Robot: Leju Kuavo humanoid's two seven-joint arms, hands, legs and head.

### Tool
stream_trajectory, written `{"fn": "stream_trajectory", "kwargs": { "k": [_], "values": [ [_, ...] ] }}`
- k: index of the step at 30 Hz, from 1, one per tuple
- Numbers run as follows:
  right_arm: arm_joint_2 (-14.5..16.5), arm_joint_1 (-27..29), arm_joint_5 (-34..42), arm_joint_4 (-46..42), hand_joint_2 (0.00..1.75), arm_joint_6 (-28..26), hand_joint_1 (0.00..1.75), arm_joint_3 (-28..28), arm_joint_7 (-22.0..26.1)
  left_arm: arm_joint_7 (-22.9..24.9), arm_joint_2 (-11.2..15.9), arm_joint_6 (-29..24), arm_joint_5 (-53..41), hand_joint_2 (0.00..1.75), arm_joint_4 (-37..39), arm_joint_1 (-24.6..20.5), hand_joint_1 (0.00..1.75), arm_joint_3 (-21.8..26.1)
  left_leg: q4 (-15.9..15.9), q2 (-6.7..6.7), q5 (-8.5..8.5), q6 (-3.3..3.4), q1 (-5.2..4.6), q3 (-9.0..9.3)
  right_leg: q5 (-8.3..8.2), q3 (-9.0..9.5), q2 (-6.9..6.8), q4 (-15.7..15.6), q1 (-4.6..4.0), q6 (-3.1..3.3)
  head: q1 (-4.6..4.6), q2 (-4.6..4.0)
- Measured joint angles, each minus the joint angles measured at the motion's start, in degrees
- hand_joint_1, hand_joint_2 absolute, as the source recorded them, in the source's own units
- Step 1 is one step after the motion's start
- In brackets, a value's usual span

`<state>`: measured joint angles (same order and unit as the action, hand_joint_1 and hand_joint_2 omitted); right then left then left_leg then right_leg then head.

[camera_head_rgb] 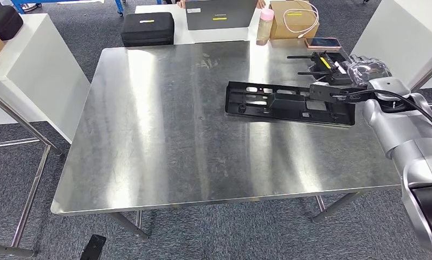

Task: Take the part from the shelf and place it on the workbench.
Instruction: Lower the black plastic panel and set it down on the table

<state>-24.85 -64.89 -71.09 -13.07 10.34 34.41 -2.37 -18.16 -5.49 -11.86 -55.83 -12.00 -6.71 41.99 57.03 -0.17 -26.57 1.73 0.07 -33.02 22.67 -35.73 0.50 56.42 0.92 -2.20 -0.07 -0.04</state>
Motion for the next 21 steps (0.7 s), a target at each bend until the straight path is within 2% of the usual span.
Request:
{"fn": "stream_trajectory", "kwargs": {
  "k": [4, 9, 13, 16, 21],
  "values": [
    [-0.04, 0.01, -2.61, 0.0, 0.0, -2.83, 0.0, -0.22, -4.95, -0.15, 0.0, -0.39, 0.15, 0.0, 0.0, 0.14, 0.0, 0.16, 0.0, 0.0, 0.0, 0.0, 0.0, 0.0, 0.0, 0.0, 0.0, 0.0, 0.0, 0.0, -0.02, 0.0],
    [-1.14, -0.77, -5.15, -0.1, 0.0, -10.06, 0.0, -0.28, -12.35, -0.85, -0.08, -1.15, 0.75, 0.0, 0.0, 0.6, 0.0, 1.16, 0.0, -0.01, 0.0, 0.0, 0.0, 0.01, 0.0, 0.0, 0.0, 0.0, 0.0, 0.0, -0.01, 0.0],
    [-2.97, -1.5, -6.4, -0.39, 0.0, -15.89, 0.0, -0.66, -15.64, -1.14, -0.21, -1.48, 1.29, 0.0, 0.0, 0.77, 0.0, 1.64, 0.01, -0.05, -0.01, 0.02, -0.03, 0.0, 0.0, 0.0, -0.04, -0.01, 0.0, 0.0, -0.01, 0.0],
    [-5.54, -1.77, -7.0, -0.81, 0.0, -21.42, 0.0, -1.61, -17.28, -1.26, -0.44, -1.62, 1.87, 0.0, 0.0, 0.9, 0.0, 2.32, 0.05, -0.14, -0.04, 0.07, -0.06, 0.0, 0.01, 0.0, -0.11, -0.02, 0.0, -0.02, -0.01, 0.0],
    [-12.25, -0.54, -6.14, -1.35, 0.0, -31.76, 0.0, -4.71, -18.5, -2.13, -1.25, -1.69, 3.29, 0.0, 0.02, 1.25, 0.0, 3.73, 0.14, -0.33, -0.23, 0.37, -0.09, -0.02, 0.12, 0.05, -0.34, -0.03, -0.01, -0.19, 0.0, 0.0]
  ]
}}
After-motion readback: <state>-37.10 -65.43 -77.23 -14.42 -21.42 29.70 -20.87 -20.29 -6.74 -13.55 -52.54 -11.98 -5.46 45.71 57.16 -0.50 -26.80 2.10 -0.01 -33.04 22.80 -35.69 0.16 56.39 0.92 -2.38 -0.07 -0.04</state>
